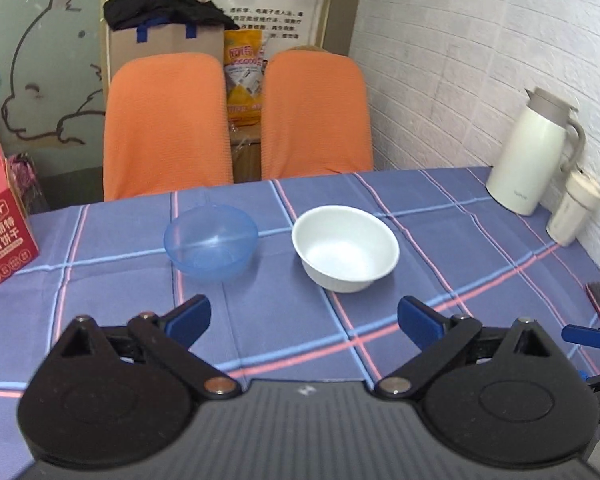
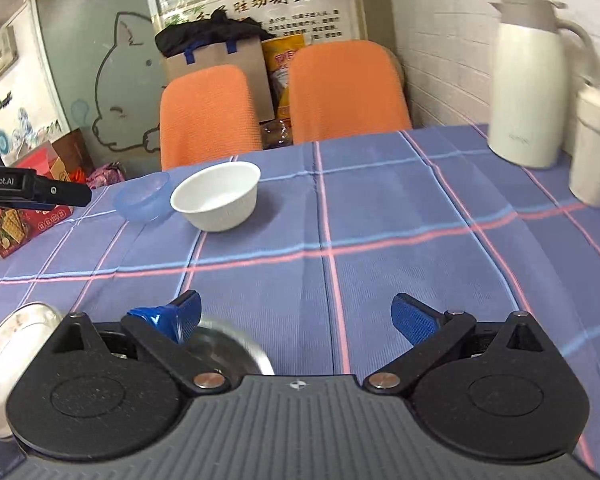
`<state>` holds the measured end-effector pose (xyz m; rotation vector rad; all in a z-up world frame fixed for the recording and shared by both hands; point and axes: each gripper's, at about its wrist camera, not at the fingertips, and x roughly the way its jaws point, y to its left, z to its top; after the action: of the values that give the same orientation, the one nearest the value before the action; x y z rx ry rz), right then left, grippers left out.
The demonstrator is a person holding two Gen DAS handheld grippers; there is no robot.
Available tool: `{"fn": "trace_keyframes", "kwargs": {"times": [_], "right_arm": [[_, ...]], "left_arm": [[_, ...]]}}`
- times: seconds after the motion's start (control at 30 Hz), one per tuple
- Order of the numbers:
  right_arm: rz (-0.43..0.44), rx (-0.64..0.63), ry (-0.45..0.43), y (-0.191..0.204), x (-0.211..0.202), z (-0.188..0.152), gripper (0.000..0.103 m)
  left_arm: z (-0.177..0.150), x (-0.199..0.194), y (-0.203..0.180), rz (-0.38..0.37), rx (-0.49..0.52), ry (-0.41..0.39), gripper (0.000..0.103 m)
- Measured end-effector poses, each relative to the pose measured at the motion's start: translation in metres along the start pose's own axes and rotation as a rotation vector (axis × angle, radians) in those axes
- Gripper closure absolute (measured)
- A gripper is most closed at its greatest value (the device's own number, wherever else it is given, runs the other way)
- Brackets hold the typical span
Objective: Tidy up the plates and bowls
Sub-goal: 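Lift the steel bowl with the left tool and carry it toward the white bowl, then lower the left tool into the white ceramic bowl and grasp its rim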
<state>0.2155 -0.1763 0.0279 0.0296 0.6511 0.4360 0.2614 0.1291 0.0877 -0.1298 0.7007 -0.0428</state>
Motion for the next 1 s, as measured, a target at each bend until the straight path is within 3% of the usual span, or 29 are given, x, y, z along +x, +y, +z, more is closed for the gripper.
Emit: {"fn": "trace_keyframes", "kwargs": {"times": [0.13,0.37,0.57,0.73,0.8,0.93,1.0], "right_arm": [[0.029,-0.048,0.017,0.005,0.024,0.017,0.014],[0.06,-0.159,0.058,0.011,0.065,0.044,0.014],[0.108,-0.244,0.107,0.013,0.102,0.06,0.014],[0.127,-0.275,0.159,0.014,0.133,0.065,0.014],[0.137,-0.293,0.171,0.015,0.143,0.065,0.014],[0.168,-0.297,0.18,0.019,0.157,0.068,0.014],[0.181,-0.305,0.182,0.022,0.164,0.069,0.014]], "left_arm": [[0.013,0.023,0.005,-0.014,-0.024,0.021,0.005],[0.046,0.081,-0.011,-0.006,0.017,0.057,0.005],[0.069,0.141,-0.032,-0.018,0.141,0.113,0.005],[0.081,0.179,-0.033,-0.146,0.244,0.209,0.005],[0.085,0.188,-0.026,-0.136,0.226,0.214,0.005],[0.087,0.199,-0.01,-0.194,0.154,0.251,0.005],[0.083,0.202,-0.01,-0.185,0.165,0.257,0.005]]}}
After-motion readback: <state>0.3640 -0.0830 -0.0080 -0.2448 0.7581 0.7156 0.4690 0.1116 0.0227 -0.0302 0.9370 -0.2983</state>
